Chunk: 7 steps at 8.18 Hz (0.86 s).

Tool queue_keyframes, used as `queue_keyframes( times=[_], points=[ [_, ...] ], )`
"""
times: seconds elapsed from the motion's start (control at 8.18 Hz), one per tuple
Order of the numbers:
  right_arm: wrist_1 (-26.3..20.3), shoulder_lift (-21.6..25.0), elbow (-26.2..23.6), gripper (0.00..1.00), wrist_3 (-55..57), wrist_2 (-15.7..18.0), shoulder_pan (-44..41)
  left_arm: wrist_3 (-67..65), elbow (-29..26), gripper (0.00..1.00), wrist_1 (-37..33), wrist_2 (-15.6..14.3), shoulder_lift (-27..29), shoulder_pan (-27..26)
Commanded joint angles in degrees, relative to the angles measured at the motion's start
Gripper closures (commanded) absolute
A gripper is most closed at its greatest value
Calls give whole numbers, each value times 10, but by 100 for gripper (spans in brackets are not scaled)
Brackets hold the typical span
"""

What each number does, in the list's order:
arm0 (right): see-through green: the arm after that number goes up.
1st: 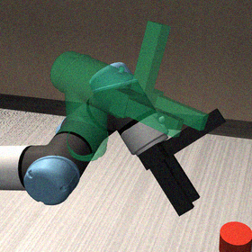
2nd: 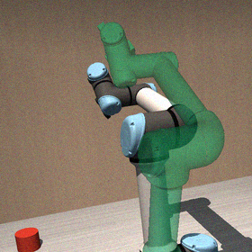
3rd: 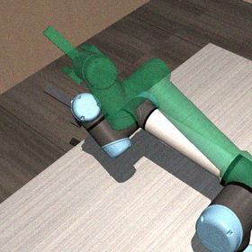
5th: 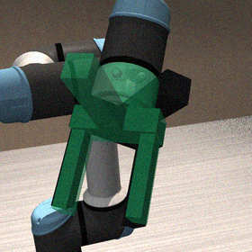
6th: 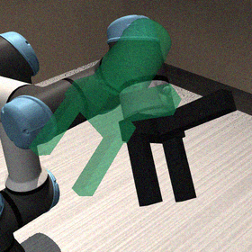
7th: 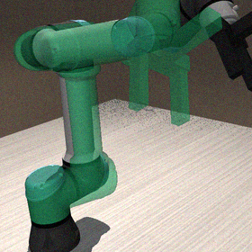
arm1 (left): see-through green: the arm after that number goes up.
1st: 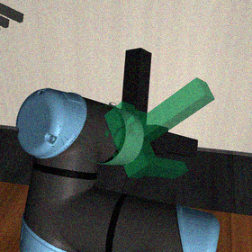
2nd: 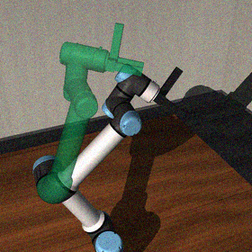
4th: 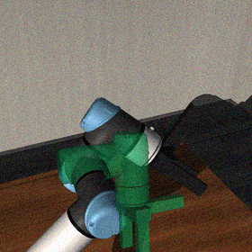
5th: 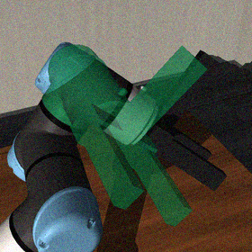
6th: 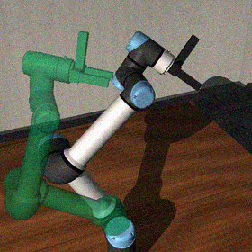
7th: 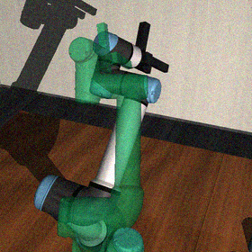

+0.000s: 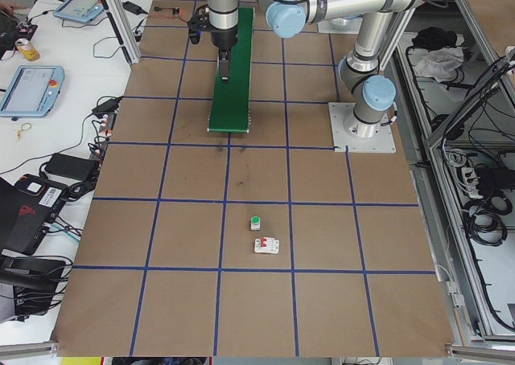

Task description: Move button from left to right

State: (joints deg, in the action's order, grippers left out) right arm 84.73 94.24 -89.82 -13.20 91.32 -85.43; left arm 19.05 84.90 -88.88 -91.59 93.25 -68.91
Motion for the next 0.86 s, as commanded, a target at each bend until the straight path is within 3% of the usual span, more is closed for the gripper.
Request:
queue_keyframes(
  times=[0.0, 0.24, 0.49, 0.73],
  points=[
    [0, 0, 0, 0, 0, 0, 0, 98, 4, 0, 4, 4, 29, 181],
    [0, 1, 0, 0, -1, 0, 0, 154, 4, 0, 32, 0, 70, 246],
    [0, 0, 0, 0, -1, 1, 0, 215, 6, 0, 108, -3, 138, 269],
    [0, 0, 0, 0, -1, 1, 0, 222, 16, 0, 121, -3, 189, 307]
  ],
)
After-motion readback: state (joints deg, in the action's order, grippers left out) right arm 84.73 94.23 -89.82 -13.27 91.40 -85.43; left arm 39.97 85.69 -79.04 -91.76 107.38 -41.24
